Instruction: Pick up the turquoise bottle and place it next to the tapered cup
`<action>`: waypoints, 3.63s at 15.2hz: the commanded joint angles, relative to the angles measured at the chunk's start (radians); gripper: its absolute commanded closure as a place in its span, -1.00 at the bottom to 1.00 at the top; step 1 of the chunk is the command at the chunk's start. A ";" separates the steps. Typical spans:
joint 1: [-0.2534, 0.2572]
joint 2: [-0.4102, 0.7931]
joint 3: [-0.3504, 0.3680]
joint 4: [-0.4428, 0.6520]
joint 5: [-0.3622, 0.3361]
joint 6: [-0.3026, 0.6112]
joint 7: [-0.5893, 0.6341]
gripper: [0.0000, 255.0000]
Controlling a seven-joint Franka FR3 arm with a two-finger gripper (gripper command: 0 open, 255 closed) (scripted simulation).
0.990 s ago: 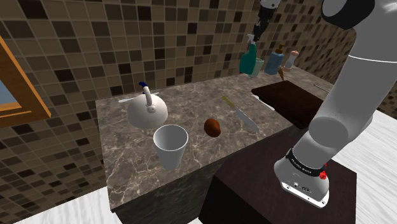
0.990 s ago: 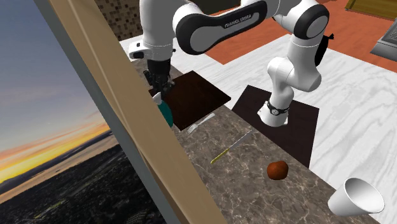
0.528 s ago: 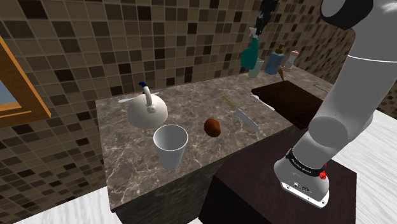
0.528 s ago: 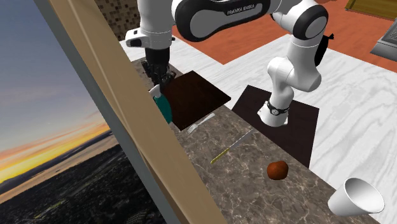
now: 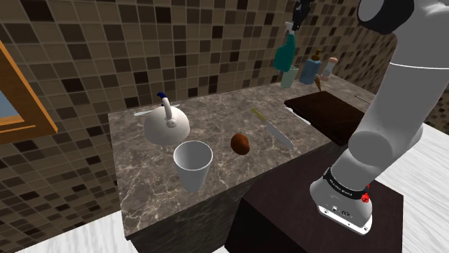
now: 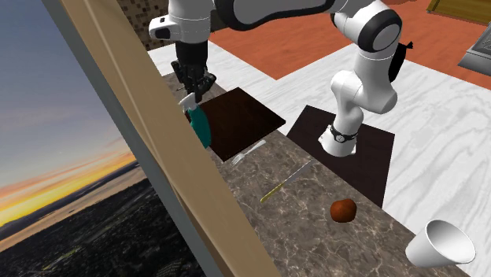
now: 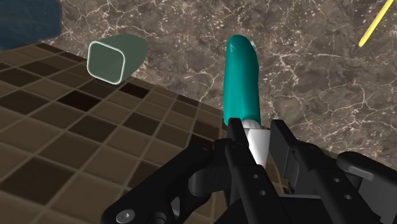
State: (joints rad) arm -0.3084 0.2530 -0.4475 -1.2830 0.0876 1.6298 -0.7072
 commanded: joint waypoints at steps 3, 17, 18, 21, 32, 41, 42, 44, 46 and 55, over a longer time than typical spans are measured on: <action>0.014 -0.015 0.004 0.021 -0.009 -0.035 0.019 1.00; 0.235 -0.356 0.165 -0.318 -0.180 -0.027 0.379 1.00; 0.246 -0.371 0.180 -0.330 -0.185 -0.031 0.405 1.00; 0.277 -0.408 0.225 -0.357 -0.195 -0.047 0.480 1.00; 0.383 -0.458 0.395 -0.360 -0.194 -0.120 0.750 1.00; 0.470 -0.397 0.533 -0.249 -0.185 -0.193 0.969 1.00; 0.481 -0.385 0.548 -0.230 -0.186 -0.202 0.993 1.00; 0.502 -0.356 0.578 -0.187 -0.188 -0.222 1.042 1.00; 0.524 -0.321 0.608 -0.136 -0.193 -0.244 1.092 1.00; 0.669 -0.070 0.733 0.229 -0.268 -0.393 1.319 1.00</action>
State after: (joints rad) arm 0.3408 0.1474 0.2729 -1.1046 -0.1674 1.2564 0.5855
